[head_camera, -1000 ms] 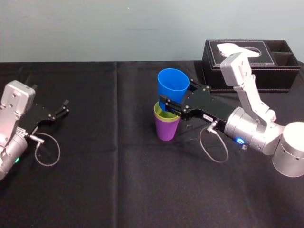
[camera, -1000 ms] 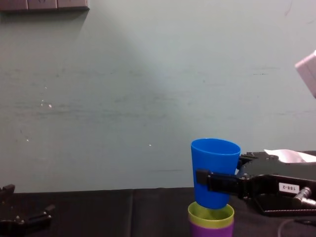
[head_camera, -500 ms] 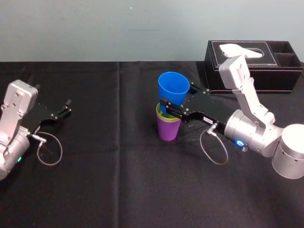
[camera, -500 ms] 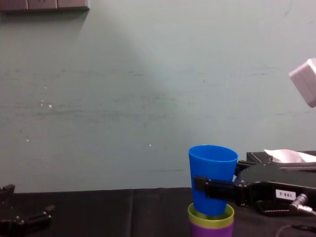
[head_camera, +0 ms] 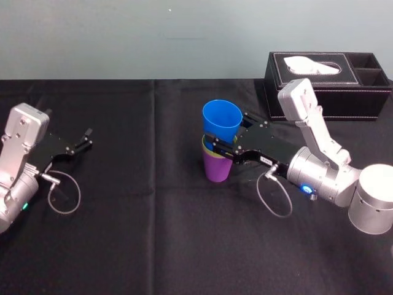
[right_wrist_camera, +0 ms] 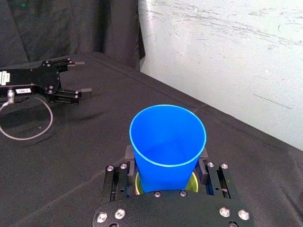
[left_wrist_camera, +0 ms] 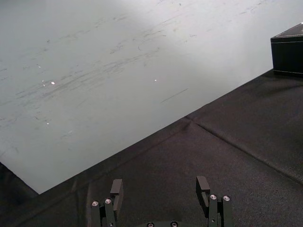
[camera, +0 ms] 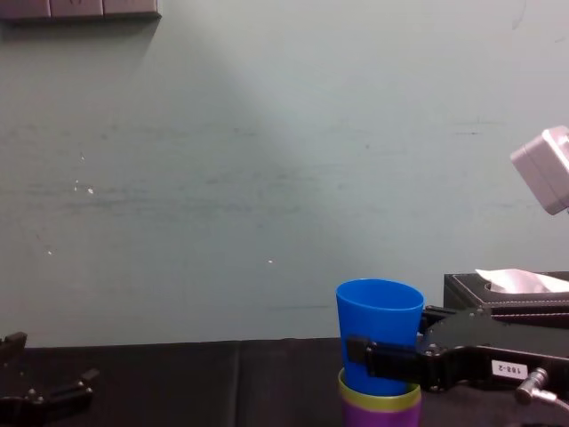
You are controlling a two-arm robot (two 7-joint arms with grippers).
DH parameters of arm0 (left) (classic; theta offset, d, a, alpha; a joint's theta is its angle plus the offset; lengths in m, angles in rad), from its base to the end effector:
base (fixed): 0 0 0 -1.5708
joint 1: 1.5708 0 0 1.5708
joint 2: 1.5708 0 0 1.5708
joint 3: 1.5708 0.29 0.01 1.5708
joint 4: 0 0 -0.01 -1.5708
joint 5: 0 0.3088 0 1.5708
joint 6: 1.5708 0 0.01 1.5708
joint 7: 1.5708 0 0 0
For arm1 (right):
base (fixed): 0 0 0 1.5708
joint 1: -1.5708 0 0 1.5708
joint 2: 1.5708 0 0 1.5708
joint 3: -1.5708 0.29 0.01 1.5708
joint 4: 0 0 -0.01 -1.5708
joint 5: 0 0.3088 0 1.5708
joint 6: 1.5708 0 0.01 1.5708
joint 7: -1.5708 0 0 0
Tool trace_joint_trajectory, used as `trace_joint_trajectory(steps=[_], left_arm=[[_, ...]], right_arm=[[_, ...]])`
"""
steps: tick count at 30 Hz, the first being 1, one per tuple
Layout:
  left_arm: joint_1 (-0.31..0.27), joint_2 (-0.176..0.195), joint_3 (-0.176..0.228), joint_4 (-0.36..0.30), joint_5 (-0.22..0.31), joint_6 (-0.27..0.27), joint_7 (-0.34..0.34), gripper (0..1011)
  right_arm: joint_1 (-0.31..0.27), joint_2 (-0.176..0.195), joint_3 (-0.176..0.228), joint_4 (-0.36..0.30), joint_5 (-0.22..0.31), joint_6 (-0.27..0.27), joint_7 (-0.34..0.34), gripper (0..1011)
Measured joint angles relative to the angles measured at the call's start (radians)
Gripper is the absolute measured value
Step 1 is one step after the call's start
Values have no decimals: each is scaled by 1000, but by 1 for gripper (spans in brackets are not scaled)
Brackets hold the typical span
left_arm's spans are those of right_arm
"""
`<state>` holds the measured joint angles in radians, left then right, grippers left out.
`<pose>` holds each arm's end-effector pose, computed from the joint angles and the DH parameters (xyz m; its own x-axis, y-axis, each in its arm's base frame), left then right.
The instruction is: Stack the three plastic cups sequentially using one hand.
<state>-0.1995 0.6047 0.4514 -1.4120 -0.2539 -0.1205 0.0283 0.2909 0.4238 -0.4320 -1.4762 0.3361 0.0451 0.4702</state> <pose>0.3581 0.0827 -0.3023 0.2923 0.8803 0.3738 -0.9553 0.2873 0.0703 0.3864 -0.0112 -0.2575 0.7252 -0.6763 0.1294 0.6881 0.7185 -0.1016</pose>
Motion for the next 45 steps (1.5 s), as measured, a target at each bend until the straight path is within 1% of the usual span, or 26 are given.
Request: trace_joint_trajectory(steps=[8,12,13,14,16,18,19,20,21,37,43,44,45], left_arm=[[0,0,0,0,0,0,0,1011],[0,0,0,0,0,0,0,1011],[0,0,0,0,0,0,0,1011],[0,0,0,0,0,0,0,1011],[0,0,0,0,0,0,0,1011],[0,0,0,0,0,0,0,1011],[0,0,0,0,0,0,0,1011],[0,0,0,0,0,0,0,1011],[0,0,0,0,0,0,0,1011],[0,0,0,0,0,0,0,1011],[0,0,0,0,0,0,0,1011],[0,0,0,0,0,0,0,1011],[0,0,0,0,0,0,0,1011]], right_arm=[[0,0,0,-1,0,0,0,716],[0,1,0,-1,0,0,0,756],[0,1,0,-1,0,0,0,810],[0,1,0,-1,0,0,0,822],[-1,1,1,-2,0,0,0,898],[-1,1,1,-2,0,0,0,943],[-1,1,1,-2,0,0,0,943],[-1,1,1,-2,0,0,0,985],[-1,1,1,-2,0,0,0,1000],[-5,2,3,-6,-6,-4,-5,1000],[-41,18,43,-42,13,-23,-18,1000],[-57,27,59,-57,21,-28,-22,1000],[-65,31,67,-64,25,-31,-25,1000]])
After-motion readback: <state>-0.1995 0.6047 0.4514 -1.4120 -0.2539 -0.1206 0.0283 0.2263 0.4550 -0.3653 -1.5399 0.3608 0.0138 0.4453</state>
